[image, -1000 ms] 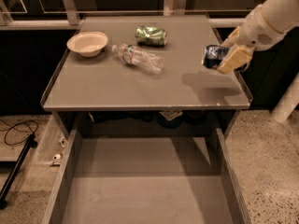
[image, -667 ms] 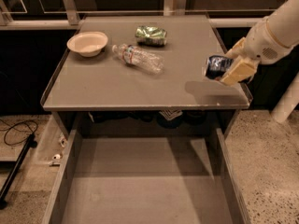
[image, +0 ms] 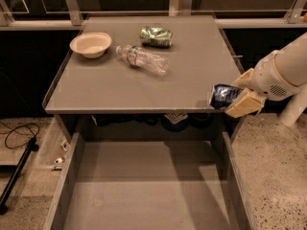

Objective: Place pepsi can into top drawer

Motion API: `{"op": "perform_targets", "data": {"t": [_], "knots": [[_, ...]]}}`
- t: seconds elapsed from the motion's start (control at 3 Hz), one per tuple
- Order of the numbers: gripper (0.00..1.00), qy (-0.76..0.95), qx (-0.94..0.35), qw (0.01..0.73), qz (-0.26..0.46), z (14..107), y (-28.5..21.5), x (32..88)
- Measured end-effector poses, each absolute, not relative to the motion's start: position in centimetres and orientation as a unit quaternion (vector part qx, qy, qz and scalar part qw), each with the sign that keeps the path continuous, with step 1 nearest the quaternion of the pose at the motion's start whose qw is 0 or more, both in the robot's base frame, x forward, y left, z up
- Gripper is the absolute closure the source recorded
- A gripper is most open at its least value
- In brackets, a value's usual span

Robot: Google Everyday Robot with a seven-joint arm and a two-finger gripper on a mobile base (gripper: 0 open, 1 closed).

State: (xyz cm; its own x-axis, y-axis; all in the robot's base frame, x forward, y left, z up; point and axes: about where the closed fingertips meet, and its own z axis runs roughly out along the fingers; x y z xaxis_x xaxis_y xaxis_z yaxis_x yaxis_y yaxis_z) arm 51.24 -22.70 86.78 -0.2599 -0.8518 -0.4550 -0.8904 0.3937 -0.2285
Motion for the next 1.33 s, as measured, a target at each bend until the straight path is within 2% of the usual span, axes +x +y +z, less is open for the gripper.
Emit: {"op": "perform_targets", "data": {"t": [0.67, 1.0, 1.33], "knots": [[1.0, 0.784, -0.538, 0.301, 0.074, 83.1, -17.8, 46.0], [1.0, 0.782, -0.531, 0.319, 0.074, 80.1, -16.9, 45.0], [1.0, 0.779, -0.518, 0.348, 0.062, 77.8, -16.8, 46.3]]}}
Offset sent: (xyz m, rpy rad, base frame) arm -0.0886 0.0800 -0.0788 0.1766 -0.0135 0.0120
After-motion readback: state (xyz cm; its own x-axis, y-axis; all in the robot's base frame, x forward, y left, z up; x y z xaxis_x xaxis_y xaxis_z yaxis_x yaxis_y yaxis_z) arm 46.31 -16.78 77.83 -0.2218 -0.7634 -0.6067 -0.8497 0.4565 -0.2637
